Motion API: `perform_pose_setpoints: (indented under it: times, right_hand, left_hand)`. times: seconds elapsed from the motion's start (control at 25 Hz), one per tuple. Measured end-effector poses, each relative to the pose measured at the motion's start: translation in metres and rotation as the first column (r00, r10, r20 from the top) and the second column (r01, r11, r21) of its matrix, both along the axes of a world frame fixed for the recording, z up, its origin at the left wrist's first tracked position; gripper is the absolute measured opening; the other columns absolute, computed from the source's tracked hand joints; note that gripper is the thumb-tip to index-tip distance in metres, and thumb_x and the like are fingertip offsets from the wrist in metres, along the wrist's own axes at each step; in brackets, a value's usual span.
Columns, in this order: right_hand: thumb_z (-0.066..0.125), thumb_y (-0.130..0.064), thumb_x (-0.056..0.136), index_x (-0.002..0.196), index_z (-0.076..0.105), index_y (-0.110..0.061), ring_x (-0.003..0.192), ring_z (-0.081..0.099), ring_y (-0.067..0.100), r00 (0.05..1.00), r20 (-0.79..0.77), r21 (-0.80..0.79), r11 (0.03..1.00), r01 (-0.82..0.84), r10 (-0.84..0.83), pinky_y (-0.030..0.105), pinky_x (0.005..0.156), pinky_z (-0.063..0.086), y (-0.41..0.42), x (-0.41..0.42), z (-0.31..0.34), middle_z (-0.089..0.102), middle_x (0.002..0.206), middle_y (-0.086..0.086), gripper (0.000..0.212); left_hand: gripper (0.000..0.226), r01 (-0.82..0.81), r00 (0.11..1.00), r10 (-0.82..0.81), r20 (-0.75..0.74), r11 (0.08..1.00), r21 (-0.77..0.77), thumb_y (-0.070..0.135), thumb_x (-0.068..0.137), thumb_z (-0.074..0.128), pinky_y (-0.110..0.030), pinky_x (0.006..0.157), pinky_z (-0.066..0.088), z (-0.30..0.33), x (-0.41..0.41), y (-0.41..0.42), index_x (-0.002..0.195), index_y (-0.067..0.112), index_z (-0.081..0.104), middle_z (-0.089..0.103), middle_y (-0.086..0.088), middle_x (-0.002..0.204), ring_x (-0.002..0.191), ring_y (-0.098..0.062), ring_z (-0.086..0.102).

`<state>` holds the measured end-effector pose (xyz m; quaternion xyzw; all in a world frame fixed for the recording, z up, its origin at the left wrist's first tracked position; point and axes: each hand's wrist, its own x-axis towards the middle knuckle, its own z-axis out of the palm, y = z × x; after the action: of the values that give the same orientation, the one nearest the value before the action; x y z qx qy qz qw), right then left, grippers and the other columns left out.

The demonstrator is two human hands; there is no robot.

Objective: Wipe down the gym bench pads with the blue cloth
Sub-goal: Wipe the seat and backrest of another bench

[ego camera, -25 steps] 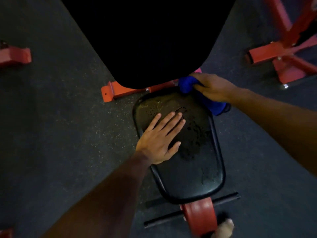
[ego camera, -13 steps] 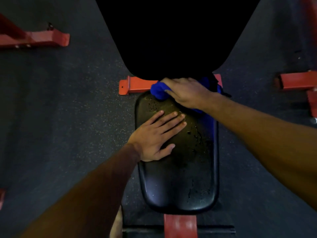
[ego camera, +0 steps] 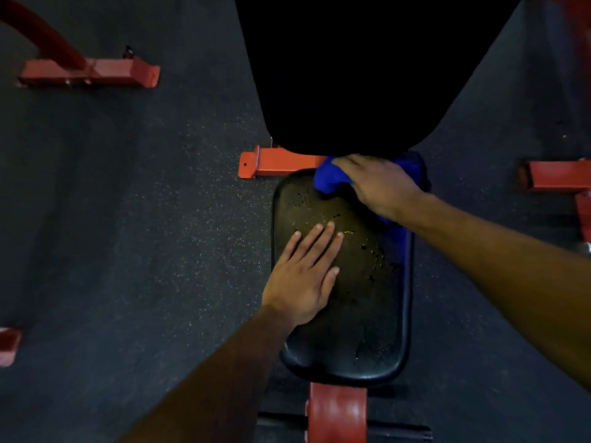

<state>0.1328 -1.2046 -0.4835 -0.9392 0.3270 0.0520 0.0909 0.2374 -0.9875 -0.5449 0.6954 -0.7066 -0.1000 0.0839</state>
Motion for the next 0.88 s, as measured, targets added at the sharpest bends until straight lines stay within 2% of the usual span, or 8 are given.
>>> perform_pose_setpoints:
  times: [0.12, 0.24, 0.32, 0.44, 0.56, 0.72, 0.8, 0.88]
  right_hand:
    - [0.048, -0.006, 0.094, 0.141, 0.044, -0.018, 0.126, 0.053, 0.031, 0.993, 0.016, 0.100, 0.988, -0.122, 0.121, 0.043, 0.102, 0.042, 0.013, 0.079, -0.007, 0.052, 0.140, 0.007, 0.049]
    - [0.050, -0.003, 0.093, 0.142, 0.047, -0.018, 0.130, 0.050, 0.029, 0.982, 0.052, 0.140, 0.972, -0.187, 0.181, 0.040, 0.105, 0.037, 0.004, 0.073, -0.010, 0.051, 0.143, 0.007, 0.052]
    - [0.049, 0.001, 0.094, 0.149, 0.039, -0.017, 0.136, 0.044, 0.029, 0.990, 0.025, 0.117, 0.984, -0.137, 0.136, 0.042, 0.110, 0.033, -0.009, 0.020, -0.003, 0.043, 0.151, 0.008, 0.059]
    - [0.050, -0.002, 0.095, 0.153, 0.033, -0.018, 0.129, 0.048, 0.035, 0.998, -0.062, 0.121, 0.993, 0.008, 0.000, 0.047, 0.102, 0.041, -0.026, -0.049, 0.010, 0.041, 0.152, 0.012, 0.063]
    - [0.051, -0.008, 0.097, 0.152, 0.032, -0.022, 0.123, 0.052, 0.033, 0.994, -0.039, 0.140, 0.985, 0.102, -0.097, 0.046, 0.099, 0.042, -0.027, -0.047, 0.006, 0.045, 0.146, 0.012, 0.060]
    - [0.051, -0.005, 0.094, 0.145, 0.042, -0.019, 0.129, 0.049, 0.031, 0.995, 0.094, 0.164, 0.985, -0.055, 0.040, 0.043, 0.108, 0.038, 0.004, 0.050, -0.015, 0.049, 0.145, 0.009, 0.054]
    - [0.049, -0.005, 0.092, 0.141, 0.048, -0.015, 0.127, 0.053, 0.031, 0.979, 0.076, 0.177, 0.964, -0.198, 0.187, 0.043, 0.104, 0.040, 0.019, 0.090, -0.019, 0.056, 0.139, 0.010, 0.049]
    - [0.046, -0.006, 0.094, 0.144, 0.046, -0.015, 0.130, 0.050, 0.031, 0.970, 0.076, 0.114, 0.964, -0.239, 0.232, 0.043, 0.107, 0.038, 0.012, 0.084, -0.018, 0.053, 0.143, 0.010, 0.051]
  left_hand:
    - [0.057, -0.007, 1.000, 0.007, 0.015, 1.000, -0.023, 0.038, 0.108, 0.030, -0.043, 0.128, 0.013, 0.000, 0.002, -0.004, 0.162, 0.019, 0.028, 0.021, 0.000, 0.170, 0.157, -0.016, 0.014]
    - [0.058, -0.002, 1.000, 0.002, 0.005, 1.000, -0.029, 0.040, 0.108, 0.029, -0.043, 0.128, 0.012, -0.007, 0.002, 0.001, 0.162, 0.020, 0.027, 0.019, 0.000, 0.170, 0.158, -0.016, 0.014]
    - [0.058, 0.006, 1.000, -0.006, 0.007, 1.000, -0.022, 0.041, 0.108, 0.029, -0.044, 0.128, 0.013, -0.005, 0.003, -0.001, 0.162, 0.020, 0.027, 0.018, 0.001, 0.171, 0.158, -0.016, 0.013]
    - [0.059, 0.004, 1.000, -0.004, 0.004, 1.000, -0.016, 0.040, 0.108, 0.031, -0.044, 0.128, 0.013, -0.004, 0.002, -0.002, 0.162, 0.020, 0.026, 0.017, 0.001, 0.171, 0.158, -0.016, 0.011]
    - [0.059, 0.004, 1.000, -0.004, 0.007, 1.000, -0.017, 0.040, 0.107, 0.030, -0.045, 0.127, 0.014, -0.004, 0.001, -0.001, 0.162, 0.020, 0.026, 0.017, 0.001, 0.171, 0.158, -0.016, 0.011]
    - [0.058, -0.003, 1.000, 0.003, -0.002, 1.000, -0.026, 0.039, 0.106, 0.031, -0.045, 0.127, 0.016, -0.003, 0.001, -0.003, 0.161, 0.019, 0.030, 0.022, -0.001, 0.170, 0.157, -0.017, 0.016]
    - [0.058, -0.009, 1.000, 0.008, -0.014, 1.000, -0.028, 0.039, 0.107, 0.031, -0.045, 0.127, 0.016, -0.004, 0.001, -0.003, 0.161, 0.018, 0.031, 0.023, -0.001, 0.169, 0.157, -0.017, 0.017]
    - [0.058, -0.003, 1.000, 0.002, -0.018, 1.000, -0.031, 0.039, 0.106, 0.031, -0.045, 0.127, 0.016, -0.004, 0.002, -0.002, 0.161, 0.018, 0.031, 0.023, -0.001, 0.169, 0.157, -0.017, 0.017]
